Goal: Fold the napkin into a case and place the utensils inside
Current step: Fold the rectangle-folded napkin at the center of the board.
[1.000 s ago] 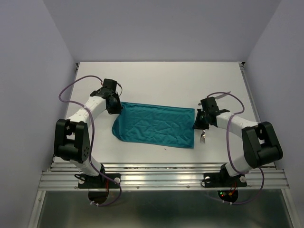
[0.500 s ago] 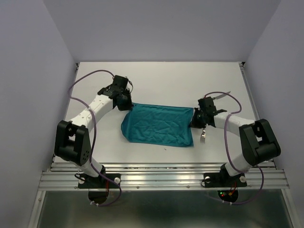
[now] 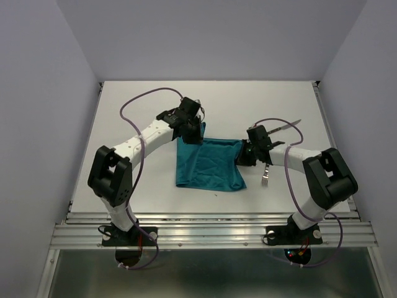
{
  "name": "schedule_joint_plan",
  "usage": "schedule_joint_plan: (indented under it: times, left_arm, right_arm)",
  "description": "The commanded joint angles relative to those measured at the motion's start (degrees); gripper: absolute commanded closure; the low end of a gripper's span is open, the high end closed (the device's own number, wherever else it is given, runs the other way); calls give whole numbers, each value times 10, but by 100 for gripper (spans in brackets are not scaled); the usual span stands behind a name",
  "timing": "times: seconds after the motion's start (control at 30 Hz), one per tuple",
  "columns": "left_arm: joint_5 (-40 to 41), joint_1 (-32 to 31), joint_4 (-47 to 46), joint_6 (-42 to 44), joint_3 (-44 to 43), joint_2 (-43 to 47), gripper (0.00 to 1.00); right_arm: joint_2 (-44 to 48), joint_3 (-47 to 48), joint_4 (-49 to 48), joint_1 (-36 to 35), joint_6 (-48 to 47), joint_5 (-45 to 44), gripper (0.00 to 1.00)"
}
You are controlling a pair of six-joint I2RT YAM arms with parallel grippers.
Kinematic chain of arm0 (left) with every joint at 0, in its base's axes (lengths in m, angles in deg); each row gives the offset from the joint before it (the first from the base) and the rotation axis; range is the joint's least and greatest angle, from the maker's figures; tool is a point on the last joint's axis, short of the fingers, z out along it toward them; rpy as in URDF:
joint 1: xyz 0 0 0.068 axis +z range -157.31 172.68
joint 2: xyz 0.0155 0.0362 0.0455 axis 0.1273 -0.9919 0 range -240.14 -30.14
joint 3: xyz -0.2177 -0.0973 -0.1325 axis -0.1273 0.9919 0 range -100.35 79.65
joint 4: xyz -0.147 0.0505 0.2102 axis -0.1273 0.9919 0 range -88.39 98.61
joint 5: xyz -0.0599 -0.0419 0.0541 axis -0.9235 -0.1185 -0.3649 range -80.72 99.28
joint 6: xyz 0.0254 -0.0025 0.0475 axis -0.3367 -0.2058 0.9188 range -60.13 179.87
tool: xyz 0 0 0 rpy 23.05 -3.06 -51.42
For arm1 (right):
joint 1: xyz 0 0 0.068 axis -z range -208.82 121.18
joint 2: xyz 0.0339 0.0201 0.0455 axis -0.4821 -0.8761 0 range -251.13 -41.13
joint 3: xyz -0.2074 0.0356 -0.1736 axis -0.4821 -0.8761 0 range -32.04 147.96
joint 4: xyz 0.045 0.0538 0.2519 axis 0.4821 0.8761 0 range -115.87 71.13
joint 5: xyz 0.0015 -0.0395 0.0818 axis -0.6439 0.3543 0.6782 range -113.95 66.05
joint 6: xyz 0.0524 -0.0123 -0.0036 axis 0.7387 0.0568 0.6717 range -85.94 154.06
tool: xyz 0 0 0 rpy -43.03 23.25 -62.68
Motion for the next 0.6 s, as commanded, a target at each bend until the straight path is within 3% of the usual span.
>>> schedule_joint_plan:
  times: [0.0,0.23,0.57]
  left_arm:
    - [-18,-36,-7,-23,-66,-27,100]
    - [-34,-85,0,-33,-151,-86,100]
    - [-51,-102,-9,-48,-171,-101,100]
  right_arm:
    - [-25,11,13,-24,7,-7,96]
    - [-42,19,6,-35,18,-12,96]
    - [-79,67,1,-60,32,-7,96]
